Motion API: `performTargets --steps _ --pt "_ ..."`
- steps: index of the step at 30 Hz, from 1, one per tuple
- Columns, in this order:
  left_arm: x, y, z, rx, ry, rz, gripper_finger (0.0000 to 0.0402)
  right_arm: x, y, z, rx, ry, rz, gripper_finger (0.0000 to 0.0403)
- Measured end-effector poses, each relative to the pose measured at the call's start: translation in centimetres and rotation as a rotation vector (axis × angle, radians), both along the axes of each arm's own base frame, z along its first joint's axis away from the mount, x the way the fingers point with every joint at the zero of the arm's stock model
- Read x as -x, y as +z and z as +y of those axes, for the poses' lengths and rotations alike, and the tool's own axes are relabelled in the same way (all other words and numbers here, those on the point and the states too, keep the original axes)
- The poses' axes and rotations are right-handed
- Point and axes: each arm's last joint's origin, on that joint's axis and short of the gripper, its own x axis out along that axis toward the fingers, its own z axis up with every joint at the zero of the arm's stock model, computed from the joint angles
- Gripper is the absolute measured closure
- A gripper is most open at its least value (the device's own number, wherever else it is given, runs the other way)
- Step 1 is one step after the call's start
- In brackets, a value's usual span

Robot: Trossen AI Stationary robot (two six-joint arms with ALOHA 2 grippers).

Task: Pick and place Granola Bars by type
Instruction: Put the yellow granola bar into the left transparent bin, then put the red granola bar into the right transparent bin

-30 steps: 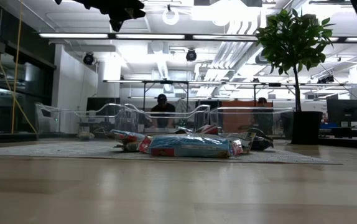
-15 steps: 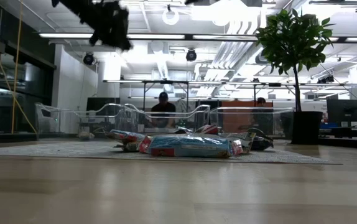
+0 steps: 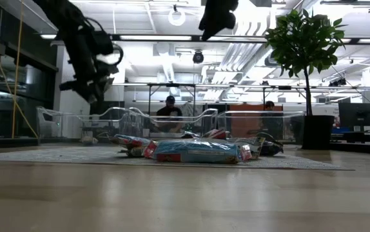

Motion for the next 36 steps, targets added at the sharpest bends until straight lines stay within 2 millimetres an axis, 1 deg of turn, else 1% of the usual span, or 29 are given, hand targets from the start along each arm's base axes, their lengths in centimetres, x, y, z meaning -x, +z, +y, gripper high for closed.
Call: performTargets --steps 3,6,9,14,16,18,20,23,26,29,30,33,36 --pt "-0.2 -0.8 0.5 0.003 -0.007 0.054 0.0282 -0.2 -0.6 -0.1 -0.035 0.021 -0.008 0.0188" --pt "-0.4 -1.3 0.7 0.004 -0.034 0.068 0.0264 -0.3 -0.9 -0.1 -0.056 0.036 -0.012 0.0187" --pt "-0.5 -1.4 0.7 0.018 -0.054 0.063 0.0226 -0.3 -1.0 -0.1 -0.054 0.052 -0.007 0.0187" --pt "-0.7 -1.4 0.7 0.031 -0.110 0.020 0.0139 -0.3 -1.2 0.0 -0.071 0.077 -0.004 0.0187" --pt "-0.9 -1.2 0.7 0.041 -0.137 -0.035 0.0111 -0.3 -1.2 0.1 -0.102 0.092 -0.003 0.0187" --pt "-1.3 -0.7 0.8 0.035 -0.189 -0.143 0.0090 -0.1 -1.3 0.4 -0.133 0.109 0.020 0.0187" --pt "-1.6 0.1 0.7 0.023 -0.251 -0.272 0.0078 0.1 -1.5 0.8 -0.146 0.119 0.050 0.0187" --pt "-2.0 2.1 0.4 -0.034 -0.363 -0.468 0.0073 0.1 -2.2 1.5 -0.163 0.117 0.081 0.0187" --pt "-2.3 4.2 -0.5 -0.085 -0.527 -0.660 0.0072 -0.1 -3.9 2.1 -0.203 0.079 0.112 0.0187" --pt "-1.9 5.9 -1.7 -0.091 -0.709 -0.824 0.0072 -0.2 -6.9 2.6 -0.263 -0.029 0.167 0.0187" --pt "-1.8 6.4 -2.1 -0.089 -0.746 -0.858 0.0072 -0.2 -7.9 2.8 -0.286 -0.075 0.185 0.0187" --pt "-1.3 7.1 -2.8 -0.095 -0.783 -0.890 0.0072 0.0 -11.1 3.2 -0.369 -0.191 0.217 0.0187" --pt "-0.9 7.7 -3.3 -0.123 -0.798 -0.900 0.0072 -0.5 -13.7 3.4 -0.457 -0.278 0.124 0.0187"
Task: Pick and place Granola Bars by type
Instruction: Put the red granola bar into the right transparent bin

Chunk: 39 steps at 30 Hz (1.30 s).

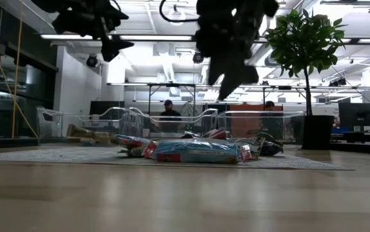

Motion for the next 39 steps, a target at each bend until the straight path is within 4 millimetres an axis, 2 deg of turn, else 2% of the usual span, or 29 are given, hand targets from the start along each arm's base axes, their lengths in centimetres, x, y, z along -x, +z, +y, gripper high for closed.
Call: performTargets --steps 5,13,21,39 --pt "0.1 0.1 -0.1 -0.002 0.002 0.000 0.0072 -0.5 -2.6 -0.1 -0.053 -0.124 -0.148 0.0187" --pt "0.1 -0.1 -0.1 0.012 0.015 0.019 0.0072 1.1 -5.8 -0.1 -0.103 -0.277 -0.063 0.0187" --pt "0.2 -0.3 -0.1 0.017 0.040 0.046 0.0072 1.3 -6.7 -0.1 -0.106 -0.334 -0.105 0.0187" --pt "0.2 -0.4 0.0 0.001 0.076 0.064 0.0072 0.9 -8.6 -0.1 -0.126 -0.318 -0.085 0.0187"
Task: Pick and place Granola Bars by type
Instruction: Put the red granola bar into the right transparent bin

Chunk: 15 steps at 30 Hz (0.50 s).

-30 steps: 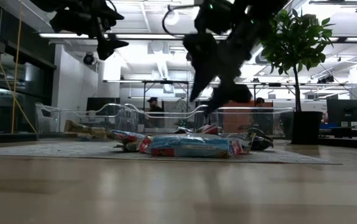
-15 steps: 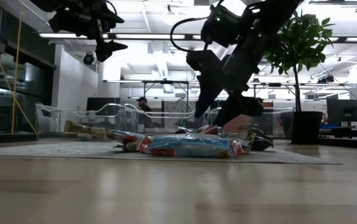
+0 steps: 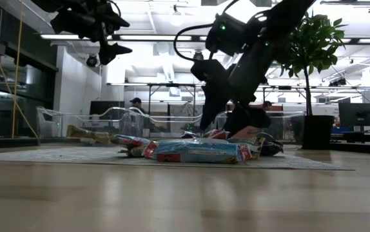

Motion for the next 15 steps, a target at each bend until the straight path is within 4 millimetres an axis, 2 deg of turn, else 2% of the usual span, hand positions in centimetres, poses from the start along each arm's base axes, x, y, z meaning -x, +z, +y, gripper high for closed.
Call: performTargets --steps 15 --pt "0.00 -0.04 0.07 -0.002 0.024 0.013 0.0072 -0.28 0.02 0.12 0.000 0.008 -0.027 0.0187"
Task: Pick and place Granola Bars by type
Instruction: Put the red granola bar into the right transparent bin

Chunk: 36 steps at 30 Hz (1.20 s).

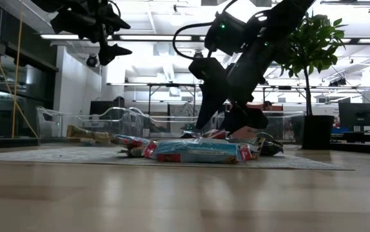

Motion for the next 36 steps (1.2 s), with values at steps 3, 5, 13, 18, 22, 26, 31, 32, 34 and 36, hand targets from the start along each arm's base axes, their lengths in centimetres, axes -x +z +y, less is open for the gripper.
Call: performTargets --steps 3,5,13,18,22,26,31,32,34,36 --pt "0.00 0.00 0.00 0.000 0.000 0.000 0.0072 0.00 0.00 0.00 0.003 0.002 0.000 0.0188" --pt "0.00 0.00 0.00 0.000 0.000 0.000 0.0072 0.00 0.00 0.00 0.003 0.002 0.000 0.0188" --pt "0.00 0.00 0.00 0.000 0.000 0.000 0.0072 0.00 0.00 0.00 0.003 0.002 0.000 0.0188" --pt "0.00 0.00 0.00 0.000 0.001 0.000 0.0072 0.00 0.00 0.00 0.003 0.002 0.000 0.0188" --pt "0.00 0.00 0.01 0.000 0.001 0.000 0.0072 0.04 -0.04 -0.05 0.018 -0.009 0.006 0.0188" --pt "0.00 0.00 0.01 0.000 0.001 0.000 0.0072 0.06 -0.04 -0.31 0.017 -0.018 0.007 0.0188" --pt "0.00 0.00 0.00 0.000 0.001 0.000 0.0072 0.13 -0.08 -0.25 0.027 0.025 0.011 0.0188" --pt "0.00 0.00 0.01 0.000 0.001 0.001 0.0072 0.13 -0.08 -0.23 0.025 0.036 0.010 0.0188" --pt "0.00 -0.01 0.01 -0.001 0.001 0.001 0.0072 0.13 -0.08 -0.16 0.018 0.052 0.008 0.0188" --pt "0.00 -0.01 0.01 -0.001 0.001 0.001 0.0072 0.13 -0.07 -0.10 0.004 0.065 0.006 0.0188"
